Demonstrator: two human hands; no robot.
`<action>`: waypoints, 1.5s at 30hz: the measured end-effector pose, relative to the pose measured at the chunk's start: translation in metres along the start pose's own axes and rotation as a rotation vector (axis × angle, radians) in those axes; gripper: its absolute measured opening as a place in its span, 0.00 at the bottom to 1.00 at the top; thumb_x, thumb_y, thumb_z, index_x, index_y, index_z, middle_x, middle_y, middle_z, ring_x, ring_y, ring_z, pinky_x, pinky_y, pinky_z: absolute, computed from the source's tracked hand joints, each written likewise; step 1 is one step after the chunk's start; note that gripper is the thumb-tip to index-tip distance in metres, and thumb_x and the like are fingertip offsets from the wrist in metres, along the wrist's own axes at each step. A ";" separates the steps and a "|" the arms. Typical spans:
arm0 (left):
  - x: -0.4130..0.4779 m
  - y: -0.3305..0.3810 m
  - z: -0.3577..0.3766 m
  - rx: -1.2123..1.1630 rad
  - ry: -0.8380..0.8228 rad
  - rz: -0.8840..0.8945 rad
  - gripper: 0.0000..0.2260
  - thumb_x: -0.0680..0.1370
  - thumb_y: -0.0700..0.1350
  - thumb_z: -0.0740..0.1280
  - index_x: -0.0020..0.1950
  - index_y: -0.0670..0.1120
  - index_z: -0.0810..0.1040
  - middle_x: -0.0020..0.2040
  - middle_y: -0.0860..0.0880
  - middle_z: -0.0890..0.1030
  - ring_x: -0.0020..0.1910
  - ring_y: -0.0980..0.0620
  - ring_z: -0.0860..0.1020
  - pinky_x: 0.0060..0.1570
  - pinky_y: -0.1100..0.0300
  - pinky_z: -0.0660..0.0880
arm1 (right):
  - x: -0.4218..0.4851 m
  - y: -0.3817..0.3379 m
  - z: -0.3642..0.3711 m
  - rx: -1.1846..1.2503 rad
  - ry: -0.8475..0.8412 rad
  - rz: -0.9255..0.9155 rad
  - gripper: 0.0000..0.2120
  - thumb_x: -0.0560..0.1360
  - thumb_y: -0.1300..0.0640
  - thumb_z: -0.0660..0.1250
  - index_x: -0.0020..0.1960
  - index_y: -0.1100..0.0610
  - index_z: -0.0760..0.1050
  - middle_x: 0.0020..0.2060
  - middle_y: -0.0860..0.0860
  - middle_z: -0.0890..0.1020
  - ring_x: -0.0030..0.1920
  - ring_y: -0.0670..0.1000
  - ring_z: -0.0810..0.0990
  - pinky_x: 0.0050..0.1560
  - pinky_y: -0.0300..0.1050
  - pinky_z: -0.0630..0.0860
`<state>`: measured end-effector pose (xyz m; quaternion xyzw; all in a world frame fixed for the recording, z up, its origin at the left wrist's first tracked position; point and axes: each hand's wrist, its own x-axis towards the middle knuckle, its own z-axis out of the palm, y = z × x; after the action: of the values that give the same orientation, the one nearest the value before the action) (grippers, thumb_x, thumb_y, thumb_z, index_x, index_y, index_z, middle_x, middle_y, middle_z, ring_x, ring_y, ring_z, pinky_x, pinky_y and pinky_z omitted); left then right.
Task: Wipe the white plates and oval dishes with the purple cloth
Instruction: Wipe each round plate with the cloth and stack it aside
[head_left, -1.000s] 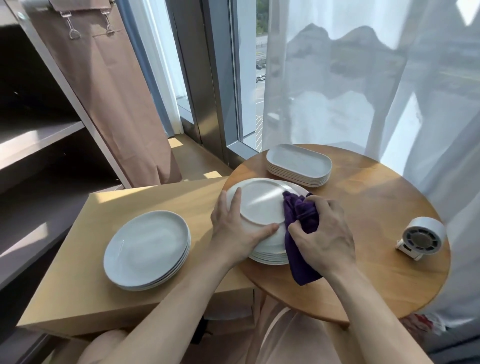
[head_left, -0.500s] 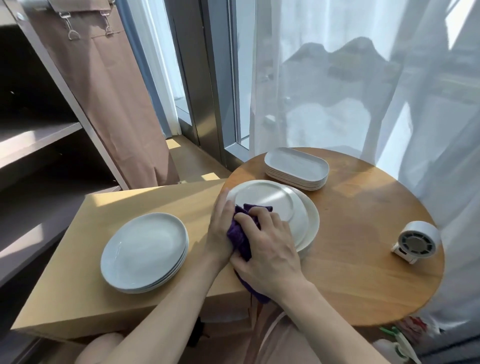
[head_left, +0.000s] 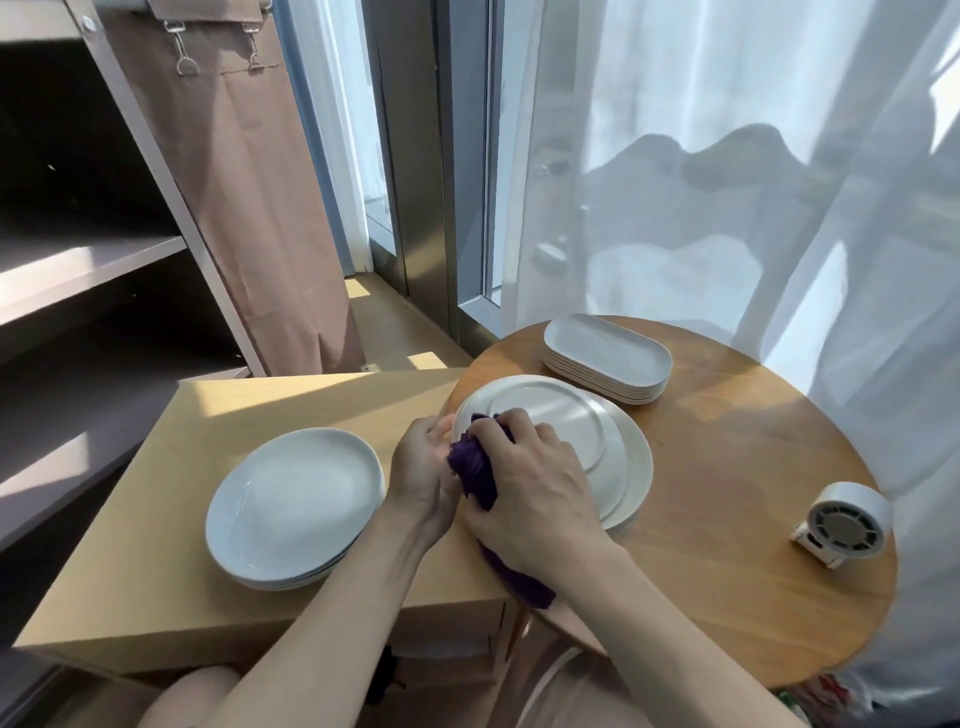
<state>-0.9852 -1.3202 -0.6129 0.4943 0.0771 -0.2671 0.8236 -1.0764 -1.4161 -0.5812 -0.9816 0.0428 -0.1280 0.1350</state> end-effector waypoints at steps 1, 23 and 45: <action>0.000 -0.001 -0.002 0.030 -0.011 -0.001 0.19 0.84 0.49 0.54 0.62 0.40 0.79 0.57 0.38 0.84 0.58 0.41 0.83 0.52 0.49 0.81 | 0.007 -0.002 -0.001 -0.006 -0.012 -0.002 0.23 0.75 0.43 0.68 0.67 0.46 0.67 0.62 0.49 0.72 0.56 0.55 0.71 0.53 0.50 0.70; 0.006 -0.017 -0.008 0.277 -0.033 0.086 0.33 0.70 0.56 0.76 0.73 0.45 0.75 0.67 0.44 0.80 0.68 0.42 0.76 0.71 0.41 0.71 | 0.150 0.032 -0.001 0.181 -0.214 0.457 0.19 0.69 0.45 0.73 0.55 0.49 0.70 0.51 0.50 0.77 0.54 0.58 0.76 0.62 0.58 0.73; 0.012 -0.030 -0.008 0.346 -0.013 0.152 0.46 0.73 0.44 0.79 0.83 0.53 0.53 0.65 0.52 0.74 0.65 0.47 0.77 0.65 0.47 0.76 | 0.025 0.129 -0.018 0.536 0.171 0.757 0.19 0.68 0.46 0.73 0.57 0.46 0.73 0.53 0.50 0.79 0.52 0.54 0.77 0.51 0.48 0.70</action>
<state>-0.9897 -1.3288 -0.6444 0.6311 -0.0127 -0.2167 0.7447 -1.0636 -1.5476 -0.5942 -0.8133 0.3744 -0.1566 0.4169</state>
